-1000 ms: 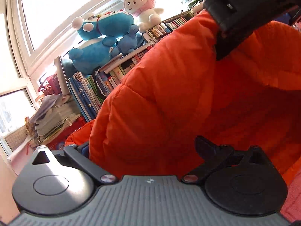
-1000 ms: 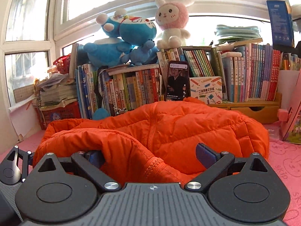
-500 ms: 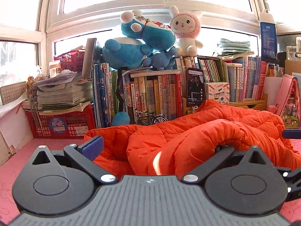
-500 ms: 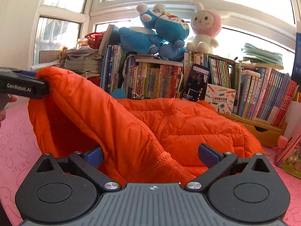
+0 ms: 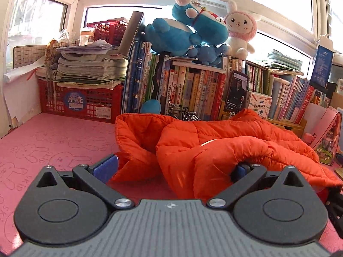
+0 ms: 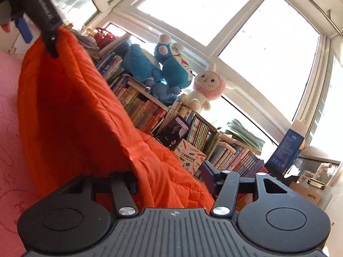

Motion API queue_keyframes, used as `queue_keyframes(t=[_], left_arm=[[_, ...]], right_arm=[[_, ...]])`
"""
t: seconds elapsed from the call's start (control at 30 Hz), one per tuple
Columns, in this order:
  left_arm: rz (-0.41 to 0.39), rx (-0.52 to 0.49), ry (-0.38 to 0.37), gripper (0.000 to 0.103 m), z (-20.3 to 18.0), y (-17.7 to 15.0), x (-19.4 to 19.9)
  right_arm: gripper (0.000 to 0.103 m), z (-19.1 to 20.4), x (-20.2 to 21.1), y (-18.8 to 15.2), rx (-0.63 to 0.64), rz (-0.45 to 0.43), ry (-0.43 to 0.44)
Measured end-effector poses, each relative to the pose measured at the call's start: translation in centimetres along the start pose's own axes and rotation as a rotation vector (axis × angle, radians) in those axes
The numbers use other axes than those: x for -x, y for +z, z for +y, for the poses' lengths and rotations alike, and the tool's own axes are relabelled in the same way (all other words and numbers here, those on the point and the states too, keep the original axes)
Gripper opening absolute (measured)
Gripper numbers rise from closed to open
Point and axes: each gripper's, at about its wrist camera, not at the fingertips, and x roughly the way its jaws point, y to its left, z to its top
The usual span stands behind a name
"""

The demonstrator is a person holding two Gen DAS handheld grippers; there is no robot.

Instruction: Fold clothes

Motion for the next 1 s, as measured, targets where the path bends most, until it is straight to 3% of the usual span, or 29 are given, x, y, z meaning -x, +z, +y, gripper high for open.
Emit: queue_keyframes(t=[0.13, 0.33, 0.4, 0.5, 0.57, 0.67, 0.77, 0.83, 0.93, 1.0], left_arm=[[-0.022, -0.153, -0.054, 0.103, -2.7, -1.8, 1.1], [-0.101, -0.428, -0.154, 0.103, -9.5, -4.7, 1.9], [-0.152, -0.514, -0.142, 0.103, -11.9, -5.7, 1.6], [-0.232, -0.585, -0.068, 0.103, -14.1, -6.0, 0.7], [-0.269, -0.590, -0.032, 0.103, -14.5, -5.5, 0.3], [-0.292, -0.561, -0.048, 0.099, -13.9, -4.3, 0.2], [-0.260, -0.536, -0.026, 0.088, -12.9, -3.9, 0.0], [-0.229, -0.517, -0.003, 0.074, -12.0, -4.1, -0.3], [-0.162, -0.497, 0.096, 0.052, -10.0, -4.9, -1.1], [-0.122, -0.490, 0.205, 0.046, -8.1, -5.6, -1.9]], right_arm=[[0.035, -3.0, -1.0, 1.4, -0.123, 0.025, 0.062], [0.031, -3.6, -1.2, 3.4, -0.160, -0.004, 0.170], [0.029, -3.1, -0.8, 3.7, -0.135, -0.016, 0.190], [0.028, -2.4, -0.1, 3.6, -0.094, -0.022, 0.215], [0.025, -1.9, 0.3, 3.2, -0.052, -0.016, 0.216], [0.023, -1.6, 0.5, 2.4, -0.006, 0.009, 0.219], [0.020, -1.0, 0.9, 1.6, 0.054, 0.022, 0.211], [0.018, -0.4, 1.1, 0.9, 0.089, 0.036, 0.210], [0.015, 0.2, 1.0, -0.5, 0.111, 0.082, 0.200], [0.014, 0.2, 0.7, -1.7, 0.105, 0.135, 0.191]])
